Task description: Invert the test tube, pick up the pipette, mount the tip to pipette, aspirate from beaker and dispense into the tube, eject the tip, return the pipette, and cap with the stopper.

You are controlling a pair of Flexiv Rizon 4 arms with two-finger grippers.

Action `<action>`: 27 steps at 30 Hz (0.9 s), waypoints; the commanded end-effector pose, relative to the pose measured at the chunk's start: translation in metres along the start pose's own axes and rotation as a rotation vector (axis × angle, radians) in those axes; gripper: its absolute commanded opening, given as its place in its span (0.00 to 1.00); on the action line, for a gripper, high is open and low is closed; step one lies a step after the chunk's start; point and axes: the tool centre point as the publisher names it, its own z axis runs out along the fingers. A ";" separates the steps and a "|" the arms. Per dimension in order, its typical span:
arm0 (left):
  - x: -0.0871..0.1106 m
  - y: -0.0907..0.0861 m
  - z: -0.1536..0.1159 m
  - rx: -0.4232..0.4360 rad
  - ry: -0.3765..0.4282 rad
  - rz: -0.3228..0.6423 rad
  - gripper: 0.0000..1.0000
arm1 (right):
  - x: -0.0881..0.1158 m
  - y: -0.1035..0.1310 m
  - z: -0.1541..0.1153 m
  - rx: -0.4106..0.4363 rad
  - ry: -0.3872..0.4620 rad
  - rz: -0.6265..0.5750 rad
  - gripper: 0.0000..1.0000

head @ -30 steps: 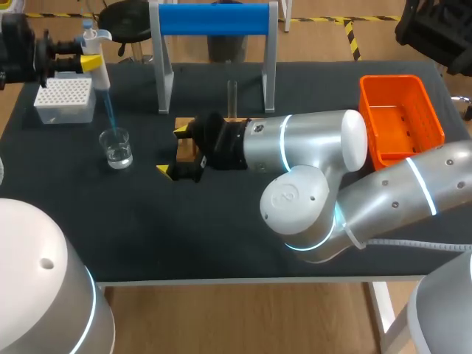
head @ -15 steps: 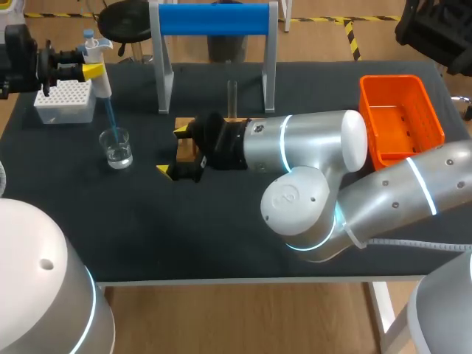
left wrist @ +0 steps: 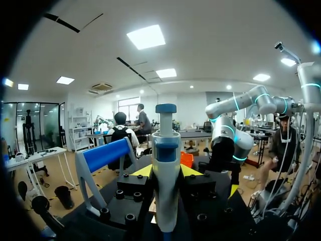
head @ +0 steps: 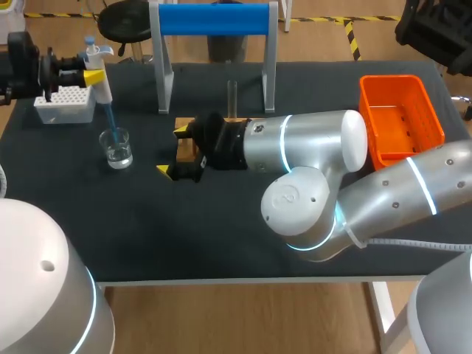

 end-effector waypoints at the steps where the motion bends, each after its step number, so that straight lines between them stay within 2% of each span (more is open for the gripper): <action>1: -0.001 0.003 0.000 0.005 -0.003 0.004 0.00 | -0.001 0.000 0.000 0.002 0.004 0.000 1.00; 27: -0.009 0.022 -0.002 -0.013 -0.003 0.047 0.00 | -0.001 0.000 0.000 0.002 0.004 0.000 1.00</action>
